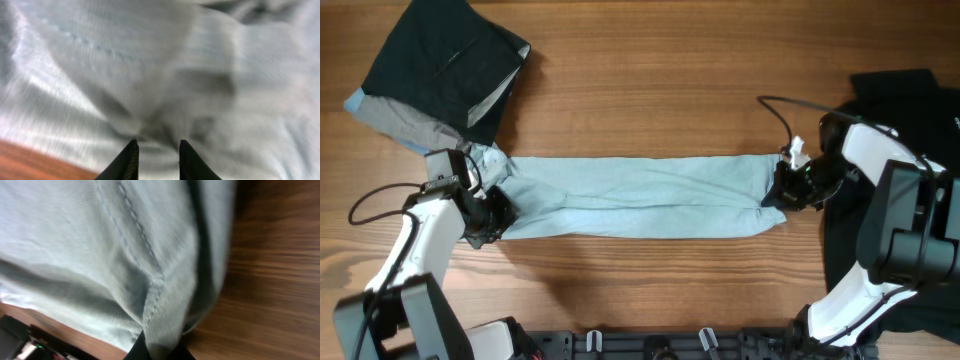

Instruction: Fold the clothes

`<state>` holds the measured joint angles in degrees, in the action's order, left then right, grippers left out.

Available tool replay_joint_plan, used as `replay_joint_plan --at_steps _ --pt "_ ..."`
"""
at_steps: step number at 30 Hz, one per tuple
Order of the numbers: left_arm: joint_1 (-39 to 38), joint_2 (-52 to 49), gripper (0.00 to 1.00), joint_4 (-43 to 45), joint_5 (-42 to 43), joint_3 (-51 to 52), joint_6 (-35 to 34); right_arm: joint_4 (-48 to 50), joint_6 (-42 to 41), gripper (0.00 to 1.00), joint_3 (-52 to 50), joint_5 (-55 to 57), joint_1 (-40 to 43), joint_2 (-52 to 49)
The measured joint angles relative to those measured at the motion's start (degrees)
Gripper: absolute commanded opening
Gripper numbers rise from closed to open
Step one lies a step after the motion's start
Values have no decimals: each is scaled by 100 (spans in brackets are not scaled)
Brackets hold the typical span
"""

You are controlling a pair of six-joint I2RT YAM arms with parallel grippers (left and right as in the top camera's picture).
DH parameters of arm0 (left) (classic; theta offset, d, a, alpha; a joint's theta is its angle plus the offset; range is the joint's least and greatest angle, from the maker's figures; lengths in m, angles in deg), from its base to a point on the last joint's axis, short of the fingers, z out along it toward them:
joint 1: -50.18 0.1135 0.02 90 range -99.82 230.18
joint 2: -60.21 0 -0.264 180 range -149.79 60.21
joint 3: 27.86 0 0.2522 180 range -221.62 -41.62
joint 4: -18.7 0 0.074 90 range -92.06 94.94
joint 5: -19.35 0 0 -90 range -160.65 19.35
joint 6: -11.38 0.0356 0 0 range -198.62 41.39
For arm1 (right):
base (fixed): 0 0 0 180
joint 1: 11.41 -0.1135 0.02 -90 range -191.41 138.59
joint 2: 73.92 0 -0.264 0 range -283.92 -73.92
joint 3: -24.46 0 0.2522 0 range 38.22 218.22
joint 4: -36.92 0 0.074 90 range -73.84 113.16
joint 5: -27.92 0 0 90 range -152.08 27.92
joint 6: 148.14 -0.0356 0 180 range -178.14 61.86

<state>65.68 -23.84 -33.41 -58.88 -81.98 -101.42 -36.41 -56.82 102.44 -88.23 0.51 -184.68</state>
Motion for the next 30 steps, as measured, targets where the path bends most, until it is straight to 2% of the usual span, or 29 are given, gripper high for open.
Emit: replay_joint_plan --at_steps 7,12,16,21,22,24,30 --pt "-2 901 47 -1060 11 -787 411 -848 -522 4 1495 413 693 0" --pt "0 1556 54 -1353 11 -909 498 -1445 -643 4 2605 686 1182 4" --pt "0 1775 55 -1377 11 -911 507 -1690 -549 4 2951 603 1058 66" --pt "0 1790 56 -1375 11 -911 518 -1963 -367 4 2968 490 216 109" --pt "0 1790 56 -1375 11 -911 518 -1989 -313 4 2968 452 -330 109" --pt "0 1790 58 -1373 11 -911 518 -1963 -343 4 2966 516 -905 109" --pt "0 1792 63 -1373 13 -911 518 -1257 -905 4 2754 1145 -2896 111"
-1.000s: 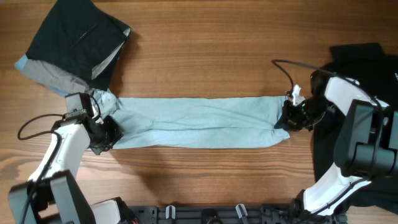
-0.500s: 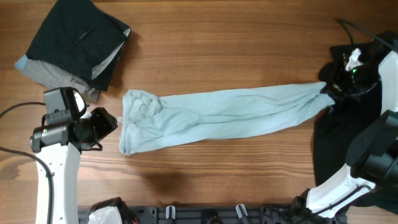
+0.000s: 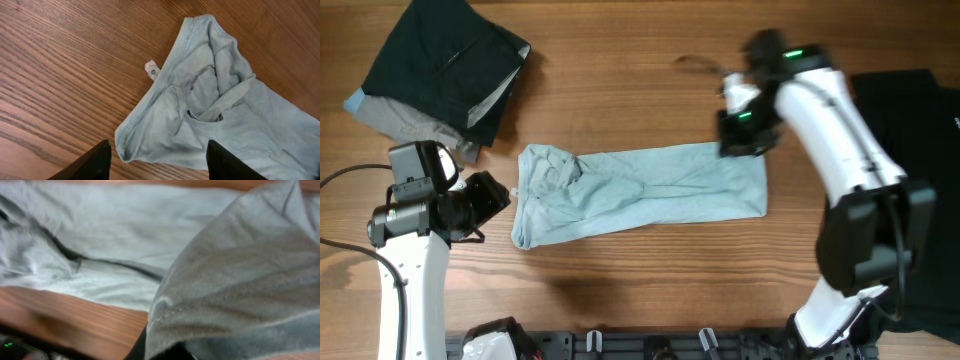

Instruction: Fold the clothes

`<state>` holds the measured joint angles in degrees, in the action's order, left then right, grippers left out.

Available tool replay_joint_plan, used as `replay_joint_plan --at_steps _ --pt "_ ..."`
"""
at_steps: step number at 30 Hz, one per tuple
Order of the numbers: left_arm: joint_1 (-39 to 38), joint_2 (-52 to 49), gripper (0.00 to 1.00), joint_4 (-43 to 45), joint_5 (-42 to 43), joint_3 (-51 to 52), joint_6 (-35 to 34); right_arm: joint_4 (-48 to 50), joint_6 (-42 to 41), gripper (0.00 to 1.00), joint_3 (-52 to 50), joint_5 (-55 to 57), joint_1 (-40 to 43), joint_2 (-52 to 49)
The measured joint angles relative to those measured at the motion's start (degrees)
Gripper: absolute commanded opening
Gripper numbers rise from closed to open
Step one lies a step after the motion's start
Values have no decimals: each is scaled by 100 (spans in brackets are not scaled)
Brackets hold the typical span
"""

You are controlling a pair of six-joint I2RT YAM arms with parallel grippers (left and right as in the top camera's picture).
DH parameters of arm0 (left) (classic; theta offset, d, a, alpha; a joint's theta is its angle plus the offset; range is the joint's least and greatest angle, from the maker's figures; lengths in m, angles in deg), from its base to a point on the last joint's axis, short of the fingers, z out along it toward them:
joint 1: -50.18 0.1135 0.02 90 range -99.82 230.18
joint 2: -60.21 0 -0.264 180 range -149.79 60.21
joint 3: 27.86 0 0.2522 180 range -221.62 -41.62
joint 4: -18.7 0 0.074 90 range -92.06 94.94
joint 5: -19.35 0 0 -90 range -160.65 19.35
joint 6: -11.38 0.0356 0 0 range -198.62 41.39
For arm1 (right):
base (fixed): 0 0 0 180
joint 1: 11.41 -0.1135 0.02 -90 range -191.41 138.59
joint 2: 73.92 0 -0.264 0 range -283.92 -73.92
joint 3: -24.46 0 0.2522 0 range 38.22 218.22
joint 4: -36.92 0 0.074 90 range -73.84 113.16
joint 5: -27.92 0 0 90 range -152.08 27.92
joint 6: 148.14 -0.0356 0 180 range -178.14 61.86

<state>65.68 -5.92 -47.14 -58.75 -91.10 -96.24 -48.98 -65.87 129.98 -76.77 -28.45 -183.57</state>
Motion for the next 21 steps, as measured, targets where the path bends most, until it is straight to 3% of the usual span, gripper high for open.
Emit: replay_joint_plan --at_steps 13,17,21 --pt "0 -2 66 31 -2 0 2 1543 -935 7 -1128 494 -1766 2" --pt "0 -2 72 42 -2 0 2 1978 -1080 59 -1128 490 -2037 2" --pt "0 -2 82 46 -4 0 37 1864 -1005 57 -1128 535 -2118 2"
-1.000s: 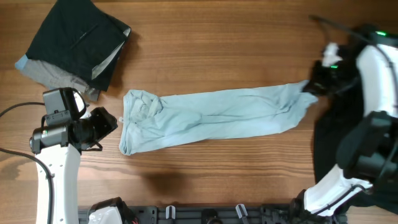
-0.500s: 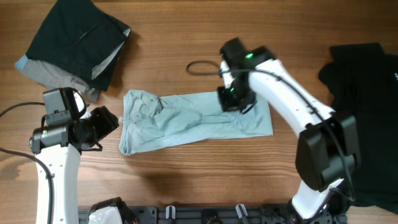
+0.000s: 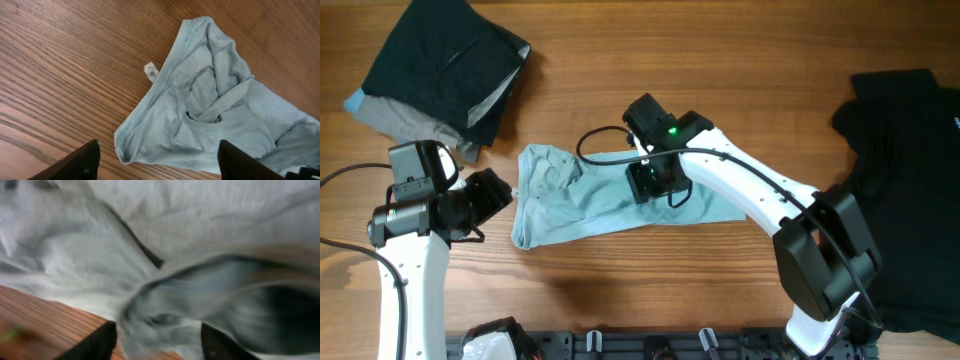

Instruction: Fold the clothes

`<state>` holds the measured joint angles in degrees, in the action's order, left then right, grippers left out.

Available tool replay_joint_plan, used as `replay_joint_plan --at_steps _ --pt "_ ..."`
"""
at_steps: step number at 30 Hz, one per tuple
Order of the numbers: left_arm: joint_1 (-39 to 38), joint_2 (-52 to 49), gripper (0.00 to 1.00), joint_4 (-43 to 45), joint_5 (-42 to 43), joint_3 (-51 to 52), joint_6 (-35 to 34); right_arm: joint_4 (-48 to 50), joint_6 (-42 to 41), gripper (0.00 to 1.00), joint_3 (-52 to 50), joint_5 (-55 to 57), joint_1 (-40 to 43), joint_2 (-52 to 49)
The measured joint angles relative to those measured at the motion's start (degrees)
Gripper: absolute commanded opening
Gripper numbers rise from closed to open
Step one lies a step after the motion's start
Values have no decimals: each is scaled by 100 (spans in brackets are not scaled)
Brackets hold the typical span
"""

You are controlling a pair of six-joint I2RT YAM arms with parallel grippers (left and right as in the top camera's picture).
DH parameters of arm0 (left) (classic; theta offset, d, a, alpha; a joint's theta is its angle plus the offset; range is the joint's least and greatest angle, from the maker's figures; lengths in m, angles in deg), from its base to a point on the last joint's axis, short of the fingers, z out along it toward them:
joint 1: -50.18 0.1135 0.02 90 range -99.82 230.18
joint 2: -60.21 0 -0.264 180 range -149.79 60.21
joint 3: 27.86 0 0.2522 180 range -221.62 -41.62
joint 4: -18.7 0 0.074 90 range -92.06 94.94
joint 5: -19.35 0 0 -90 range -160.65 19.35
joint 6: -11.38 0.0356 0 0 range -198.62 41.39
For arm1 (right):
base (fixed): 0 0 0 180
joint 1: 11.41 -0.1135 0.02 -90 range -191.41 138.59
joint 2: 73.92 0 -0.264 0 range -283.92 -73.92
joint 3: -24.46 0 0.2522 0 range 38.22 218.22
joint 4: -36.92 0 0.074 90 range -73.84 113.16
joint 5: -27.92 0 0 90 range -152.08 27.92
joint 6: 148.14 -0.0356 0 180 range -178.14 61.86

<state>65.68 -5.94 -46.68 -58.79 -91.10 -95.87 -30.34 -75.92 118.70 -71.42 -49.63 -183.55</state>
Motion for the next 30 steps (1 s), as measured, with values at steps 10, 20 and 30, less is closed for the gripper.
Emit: replay_joint_plan --at_steps 10,20,30 --pt "0 -402 95 114 9 0 24 -166 70 55 0 48 739 321" --pt "0 -2068 71 479 616 2 352 -485 -173 4 -7 -66 1403 866" --pt "0 -2293 78 505 704 2 393 1080 -435 4 -105 -1143 981 -420"
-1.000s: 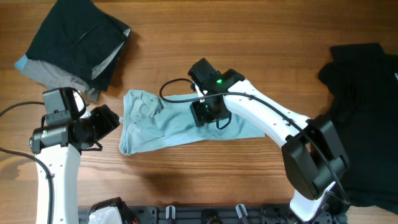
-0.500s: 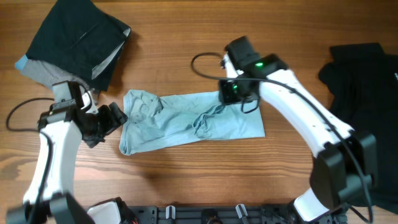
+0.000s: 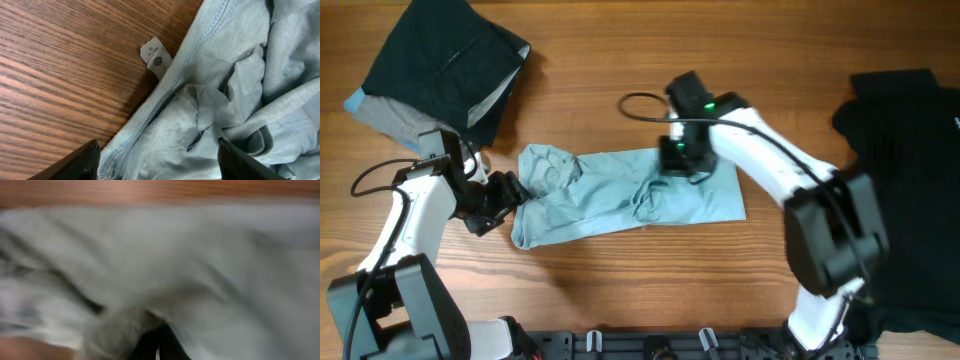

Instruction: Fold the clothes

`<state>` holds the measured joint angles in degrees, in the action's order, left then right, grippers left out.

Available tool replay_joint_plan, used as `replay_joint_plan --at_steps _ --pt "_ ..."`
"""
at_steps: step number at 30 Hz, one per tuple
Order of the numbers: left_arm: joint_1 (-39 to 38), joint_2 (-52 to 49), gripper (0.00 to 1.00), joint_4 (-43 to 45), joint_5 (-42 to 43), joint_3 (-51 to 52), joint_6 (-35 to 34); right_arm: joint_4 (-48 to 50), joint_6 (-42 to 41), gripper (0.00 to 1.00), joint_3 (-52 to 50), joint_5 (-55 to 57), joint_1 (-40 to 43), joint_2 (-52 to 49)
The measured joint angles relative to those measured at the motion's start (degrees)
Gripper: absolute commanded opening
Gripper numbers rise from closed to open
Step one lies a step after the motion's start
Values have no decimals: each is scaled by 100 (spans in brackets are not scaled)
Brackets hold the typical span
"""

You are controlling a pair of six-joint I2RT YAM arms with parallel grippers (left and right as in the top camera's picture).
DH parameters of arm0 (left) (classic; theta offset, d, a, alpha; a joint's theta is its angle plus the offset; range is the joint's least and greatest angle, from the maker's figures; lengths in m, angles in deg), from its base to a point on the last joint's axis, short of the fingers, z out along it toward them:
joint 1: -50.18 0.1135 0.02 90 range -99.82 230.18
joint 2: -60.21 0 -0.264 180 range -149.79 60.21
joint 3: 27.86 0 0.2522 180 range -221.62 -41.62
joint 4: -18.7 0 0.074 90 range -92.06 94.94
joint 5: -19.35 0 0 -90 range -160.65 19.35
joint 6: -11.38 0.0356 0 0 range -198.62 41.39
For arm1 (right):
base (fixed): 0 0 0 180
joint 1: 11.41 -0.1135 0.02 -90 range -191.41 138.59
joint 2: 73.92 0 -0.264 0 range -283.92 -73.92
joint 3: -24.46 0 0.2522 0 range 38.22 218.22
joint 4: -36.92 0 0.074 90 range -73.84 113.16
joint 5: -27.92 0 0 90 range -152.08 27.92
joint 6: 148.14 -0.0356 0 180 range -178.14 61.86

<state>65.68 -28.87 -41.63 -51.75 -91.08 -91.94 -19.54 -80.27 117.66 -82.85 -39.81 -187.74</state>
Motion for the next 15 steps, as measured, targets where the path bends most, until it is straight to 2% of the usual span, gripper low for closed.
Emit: replay_joint_plan --at_steps 2,5,9,15 --pt "0 0 80 11 13 0 15 748 367 4 -17 -769 -153 -127" --pt "0 0 87 17 13 0 24 1300 570 6 -17 -1432 -315 -90" --pt "0 0 99 90 15 0 61 1163 688 8 -15 -1565 -201 116" --pt "-50 0 100 557 94 0 87 313 750 8 -15 -1360 365 636"
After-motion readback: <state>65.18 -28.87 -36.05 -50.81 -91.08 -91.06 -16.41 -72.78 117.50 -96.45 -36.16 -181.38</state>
